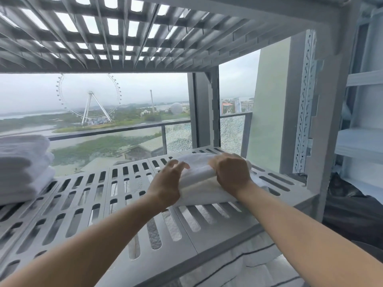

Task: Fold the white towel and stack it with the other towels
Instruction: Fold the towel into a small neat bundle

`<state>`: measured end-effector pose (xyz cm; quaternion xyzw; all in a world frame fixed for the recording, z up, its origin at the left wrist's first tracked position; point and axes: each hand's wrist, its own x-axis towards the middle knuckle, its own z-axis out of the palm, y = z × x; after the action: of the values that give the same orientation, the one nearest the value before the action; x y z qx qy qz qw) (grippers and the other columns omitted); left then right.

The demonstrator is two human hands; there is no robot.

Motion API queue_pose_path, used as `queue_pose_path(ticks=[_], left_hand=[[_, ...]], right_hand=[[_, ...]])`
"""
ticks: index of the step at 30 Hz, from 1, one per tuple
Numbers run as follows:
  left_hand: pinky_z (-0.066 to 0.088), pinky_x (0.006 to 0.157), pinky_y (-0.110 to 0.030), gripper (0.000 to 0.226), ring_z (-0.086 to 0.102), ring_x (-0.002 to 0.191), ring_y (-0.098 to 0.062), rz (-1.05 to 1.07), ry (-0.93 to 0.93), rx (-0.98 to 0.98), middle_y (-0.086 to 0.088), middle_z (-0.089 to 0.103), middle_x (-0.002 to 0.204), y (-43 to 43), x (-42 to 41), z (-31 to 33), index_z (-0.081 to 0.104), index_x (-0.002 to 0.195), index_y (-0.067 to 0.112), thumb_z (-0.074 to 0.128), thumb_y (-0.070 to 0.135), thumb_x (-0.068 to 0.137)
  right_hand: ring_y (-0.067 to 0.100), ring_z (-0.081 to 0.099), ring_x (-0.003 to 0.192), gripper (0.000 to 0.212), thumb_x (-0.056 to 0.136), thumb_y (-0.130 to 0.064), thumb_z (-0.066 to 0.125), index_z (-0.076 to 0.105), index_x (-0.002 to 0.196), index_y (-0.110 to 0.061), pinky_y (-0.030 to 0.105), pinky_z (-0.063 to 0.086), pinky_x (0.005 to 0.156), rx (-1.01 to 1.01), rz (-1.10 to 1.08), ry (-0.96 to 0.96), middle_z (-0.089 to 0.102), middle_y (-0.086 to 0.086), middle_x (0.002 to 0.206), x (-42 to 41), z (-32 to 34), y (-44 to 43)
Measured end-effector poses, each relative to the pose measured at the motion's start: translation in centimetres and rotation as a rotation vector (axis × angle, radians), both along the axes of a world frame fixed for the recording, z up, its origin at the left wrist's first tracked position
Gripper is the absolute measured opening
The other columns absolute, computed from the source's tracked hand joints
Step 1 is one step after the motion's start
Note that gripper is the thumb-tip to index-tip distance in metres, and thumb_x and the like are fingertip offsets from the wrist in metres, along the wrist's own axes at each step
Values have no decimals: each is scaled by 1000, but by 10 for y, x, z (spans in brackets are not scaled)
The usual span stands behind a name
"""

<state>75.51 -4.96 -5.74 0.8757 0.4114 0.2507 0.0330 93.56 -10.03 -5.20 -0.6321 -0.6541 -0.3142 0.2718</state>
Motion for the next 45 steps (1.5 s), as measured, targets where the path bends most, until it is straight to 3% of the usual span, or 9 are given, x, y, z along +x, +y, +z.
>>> queue_pose_path(ticks=[4, 9, 13, 19, 24, 31, 35, 40, 45], left_hand=[[48, 72, -35, 53, 58, 95, -25, 46, -51, 60, -2, 55, 123, 1, -9, -5, 47, 120, 27, 50, 1, 74], [46, 63, -31, 45, 59, 81, -23, 207, -314, -134, -2, 63, 99, 6, -18, -6, 50, 114, 28, 70, 34, 74], [57, 64, -33, 62, 63, 78, -20, 143, -417, -398, -4, 63, 89, 11, -25, 6, 53, 115, 20, 80, 11, 61], [47, 62, -28, 57, 56, 91, -23, 107, -55, -189, -7, 59, 113, 6, -33, 1, 48, 121, 28, 52, 2, 70], [41, 71, -33, 53, 57, 93, -28, 91, 182, -2, -8, 58, 115, -2, -29, -7, 37, 129, 22, 52, 10, 79], [49, 78, -33, 67, 59, 95, -25, 152, -303, -285, -9, 63, 107, 8, -38, -8, 47, 125, 20, 79, 33, 67], [49, 60, -27, 66, 57, 84, -24, 123, -69, -197, -11, 50, 113, 7, -32, -1, 41, 129, 33, 65, 9, 72], [46, 70, -36, 59, 57, 96, -33, 201, 185, 108, -8, 41, 120, 0, -27, -9, 36, 133, 36, 56, 24, 78], [47, 78, -35, 40, 59, 96, -34, 66, -123, 18, -9, 56, 118, 11, -33, -13, 55, 120, 23, 59, 23, 81]], right_hand=[[22, 58, 47, 33, 35, 12, 71, 60, 54, -12, 25, 49, 53, 126, 9, -94, 57, 3, 49, -8, -8, 0], [27, 65, 84, 50, 60, -8, 75, 65, 109, -15, 38, 50, 77, 128, -150, -52, 68, 6, 96, -11, -17, 7], [31, 55, 105, 56, 82, -4, 55, 40, 134, -16, 41, 47, 82, -68, -215, 4, 57, 8, 119, -17, -24, 10], [19, 61, 62, 23, 62, -5, 67, 67, 81, -18, 25, 48, 53, 74, -288, -279, 64, -2, 69, -15, -18, 5], [22, 58, 59, 13, 63, -3, 61, 63, 67, -15, 27, 46, 50, 76, -276, -302, 60, 2, 65, -13, -23, 2], [21, 64, 64, 17, 71, -6, 57, 68, 70, -19, 29, 53, 63, 108, -223, -286, 67, -2, 69, -13, -27, -2], [20, 55, 43, 29, 43, -4, 83, 61, 55, -17, 21, 43, 44, 104, -218, -217, 55, -1, 48, -6, -8, -13], [29, 63, 97, 21, 81, -4, 57, 66, 98, -12, 34, 46, 80, -62, -108, -137, 68, 9, 109, 11, -20, -14], [29, 54, 105, 46, 81, -6, 50, 46, 125, -17, 40, 39, 84, -1, -308, 351, 57, 5, 119, 4, -29, -10]])
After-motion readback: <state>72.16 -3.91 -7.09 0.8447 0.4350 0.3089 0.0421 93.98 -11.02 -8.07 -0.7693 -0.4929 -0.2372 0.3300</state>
